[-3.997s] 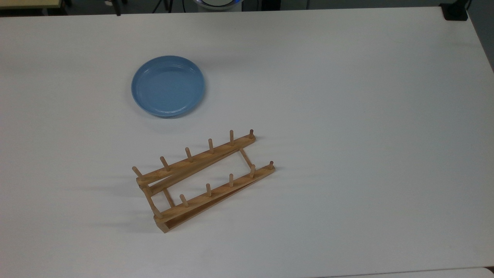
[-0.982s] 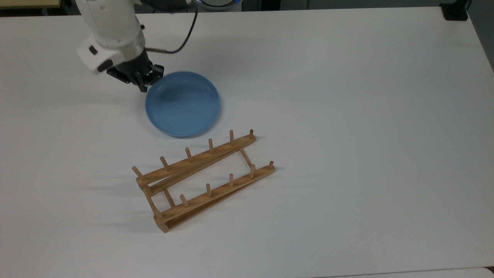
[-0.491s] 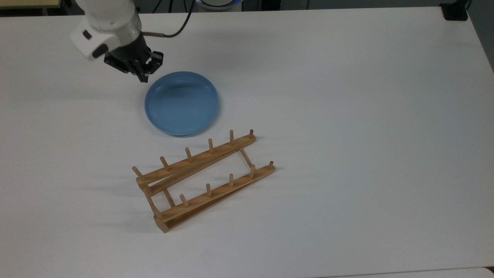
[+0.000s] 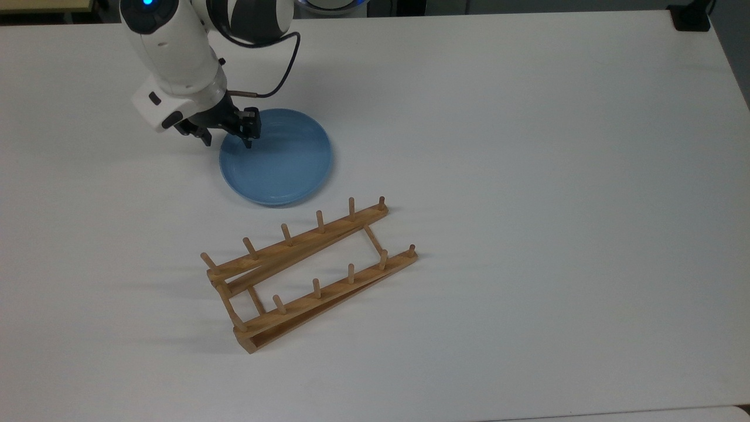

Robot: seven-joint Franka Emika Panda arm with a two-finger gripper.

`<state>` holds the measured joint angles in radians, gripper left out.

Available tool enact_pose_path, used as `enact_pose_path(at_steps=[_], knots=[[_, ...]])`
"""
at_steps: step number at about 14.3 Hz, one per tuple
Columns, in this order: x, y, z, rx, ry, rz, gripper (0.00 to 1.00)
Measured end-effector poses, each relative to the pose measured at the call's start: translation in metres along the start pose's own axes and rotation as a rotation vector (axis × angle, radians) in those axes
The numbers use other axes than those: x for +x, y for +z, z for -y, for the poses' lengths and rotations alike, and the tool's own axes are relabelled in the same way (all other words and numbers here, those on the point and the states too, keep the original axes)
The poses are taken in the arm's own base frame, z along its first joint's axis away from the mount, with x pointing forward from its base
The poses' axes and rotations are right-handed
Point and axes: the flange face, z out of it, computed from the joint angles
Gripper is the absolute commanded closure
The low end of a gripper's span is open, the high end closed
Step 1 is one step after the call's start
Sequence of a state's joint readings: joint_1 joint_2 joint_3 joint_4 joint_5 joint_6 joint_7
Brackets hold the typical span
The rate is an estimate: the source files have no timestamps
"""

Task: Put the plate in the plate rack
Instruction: 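Lower the gripper and pinch the plate rim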

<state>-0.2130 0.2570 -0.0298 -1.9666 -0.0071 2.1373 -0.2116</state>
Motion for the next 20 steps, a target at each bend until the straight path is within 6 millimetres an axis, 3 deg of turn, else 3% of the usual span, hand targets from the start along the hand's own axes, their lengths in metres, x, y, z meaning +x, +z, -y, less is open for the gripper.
enact_pose_path(at_steps=[3, 6, 7, 8, 20], knots=[[-0.001, 0.013, -0.010, 0.005, 0.017, 0.020, 0.36], [-0.003, 0.023, -0.019, 0.010, 0.063, 0.037, 0.73], [-0.003, 0.026, -0.019, 0.011, 0.085, 0.042, 0.93], [-0.003, 0.028, -0.019, 0.013, 0.113, 0.045, 1.00], [0.002, 0.008, -0.014, 0.045, 0.171, 0.001, 1.00]])
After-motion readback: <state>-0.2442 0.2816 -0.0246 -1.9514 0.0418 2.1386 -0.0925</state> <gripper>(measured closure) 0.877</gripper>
